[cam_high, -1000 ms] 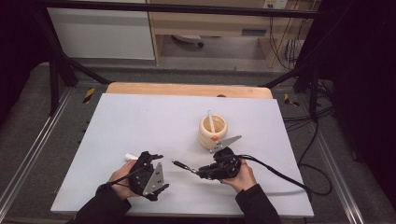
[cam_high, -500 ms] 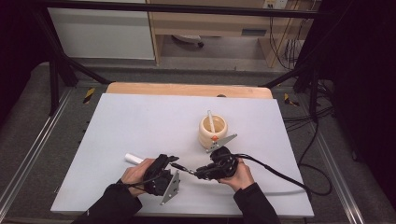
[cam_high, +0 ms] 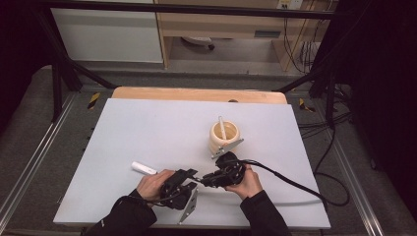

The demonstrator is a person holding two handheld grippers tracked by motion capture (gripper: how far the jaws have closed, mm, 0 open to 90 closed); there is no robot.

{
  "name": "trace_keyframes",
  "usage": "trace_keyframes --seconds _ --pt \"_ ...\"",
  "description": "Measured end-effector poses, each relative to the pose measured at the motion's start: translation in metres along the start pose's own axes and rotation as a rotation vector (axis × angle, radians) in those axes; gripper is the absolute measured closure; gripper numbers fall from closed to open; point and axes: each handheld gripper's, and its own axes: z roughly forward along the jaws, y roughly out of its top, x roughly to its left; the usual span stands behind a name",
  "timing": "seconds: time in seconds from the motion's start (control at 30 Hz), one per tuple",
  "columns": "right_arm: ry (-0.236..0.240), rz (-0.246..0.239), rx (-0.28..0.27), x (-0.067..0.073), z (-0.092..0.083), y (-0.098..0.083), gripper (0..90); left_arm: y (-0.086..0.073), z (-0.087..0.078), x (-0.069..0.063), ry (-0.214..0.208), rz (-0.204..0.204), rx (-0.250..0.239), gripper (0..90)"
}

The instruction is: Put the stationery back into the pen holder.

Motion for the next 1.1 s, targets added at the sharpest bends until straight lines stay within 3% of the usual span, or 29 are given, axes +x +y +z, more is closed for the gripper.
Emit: trace_keyframes --seconds 0.27,0.47,0.87,1.0,1.1 --pt "0.001 0.002 -0.005 0.001 -0.001 0.000 80.4 0.004 0.001 -0.004 0.040 0.035 -0.015 68.1" --pt "-0.001 0.004 -0.010 0.001 -0.001 0.000 80.4 0.004 0.001 -0.004 0.050 0.038 -0.020 78.1" --pt "0.001 0.004 -0.015 0.001 -0.001 -0.001 79.0 0.004 0.001 -0.005 0.055 0.038 -0.021 79.0" --pt "-0.009 -0.003 -0.034 0.002 -0.005 -0.002 68.7 0.003 0.000 -0.006 0.057 0.046 -0.003 79.0" --pt "-0.026 -0.001 -0.067 0.000 -0.013 -0.005 62.7 0.001 0.001 -0.006 0.055 0.030 0.012 79.0"
